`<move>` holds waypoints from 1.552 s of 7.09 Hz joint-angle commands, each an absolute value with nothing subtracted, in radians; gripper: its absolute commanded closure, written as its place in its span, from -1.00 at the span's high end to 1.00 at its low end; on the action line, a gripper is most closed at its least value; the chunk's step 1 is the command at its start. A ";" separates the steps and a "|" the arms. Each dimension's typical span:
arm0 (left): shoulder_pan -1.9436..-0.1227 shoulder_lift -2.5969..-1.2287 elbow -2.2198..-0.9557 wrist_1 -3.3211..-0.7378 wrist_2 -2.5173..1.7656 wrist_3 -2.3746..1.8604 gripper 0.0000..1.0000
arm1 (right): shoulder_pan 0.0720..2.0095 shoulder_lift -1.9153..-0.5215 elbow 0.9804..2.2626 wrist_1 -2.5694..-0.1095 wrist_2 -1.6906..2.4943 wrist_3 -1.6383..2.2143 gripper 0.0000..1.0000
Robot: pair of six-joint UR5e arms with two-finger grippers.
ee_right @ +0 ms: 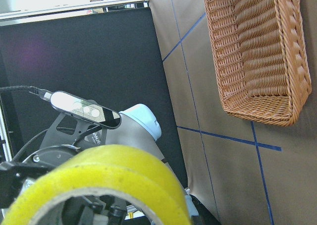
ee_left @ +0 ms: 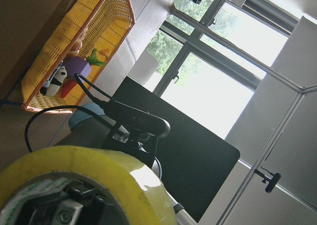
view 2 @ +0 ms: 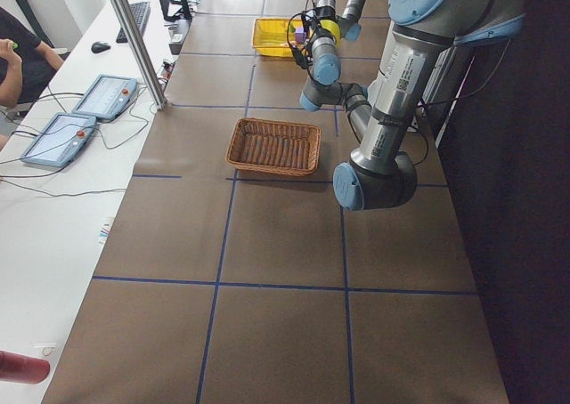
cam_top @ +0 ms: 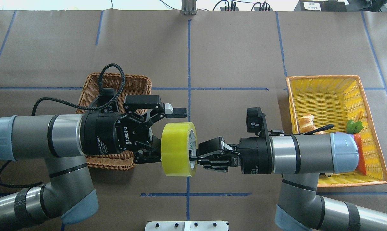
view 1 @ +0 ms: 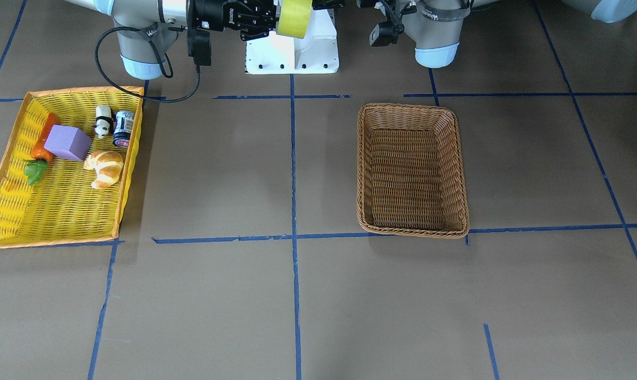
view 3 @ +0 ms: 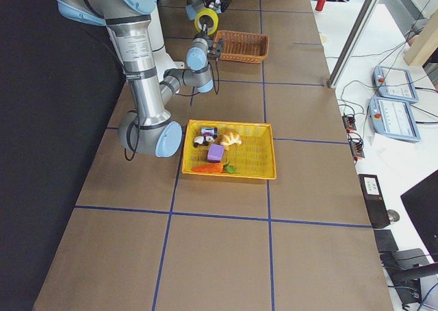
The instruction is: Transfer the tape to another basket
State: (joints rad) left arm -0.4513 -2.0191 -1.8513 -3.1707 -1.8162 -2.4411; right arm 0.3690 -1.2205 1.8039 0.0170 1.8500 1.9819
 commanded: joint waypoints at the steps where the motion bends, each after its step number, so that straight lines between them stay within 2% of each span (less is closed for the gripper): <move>1: -0.453 -2.016 -1.852 -3.171 -1.816 -2.439 0.18 | 0.370 -1.221 1.804 0.018 1.850 1.982 -0.86; 2: -0.453 -2.016 -1.852 -3.171 -1.816 -2.439 0.17 | 0.371 -1.221 1.804 0.018 1.848 1.982 -0.80; 4: -0.451 -2.016 -1.852 -3.172 -1.816 -2.441 -0.16 | 0.371 -1.218 1.805 0.018 1.829 1.983 -0.05; 5: -0.451 -2.016 -1.852 -3.172 -1.816 -2.439 -0.36 | 0.371 -1.218 1.805 0.018 1.824 1.983 0.18; 7: -0.453 -2.014 -1.852 -3.172 -1.816 -2.441 -0.56 | 0.371 -1.218 1.805 0.020 1.822 1.983 0.73; 8: -0.453 -2.013 -1.852 -3.174 -1.816 -2.439 -0.71 | 0.371 -1.218 1.805 0.020 1.822 1.983 0.80; 9: -0.453 -2.013 -1.853 -3.175 -1.816 -2.439 -0.83 | 0.371 -1.218 1.805 0.018 1.812 1.983 0.97; 11: -0.497 -2.005 -1.874 -3.177 -1.821 -2.427 -0.85 | 0.371 -1.219 1.809 0.020 1.809 1.983 0.97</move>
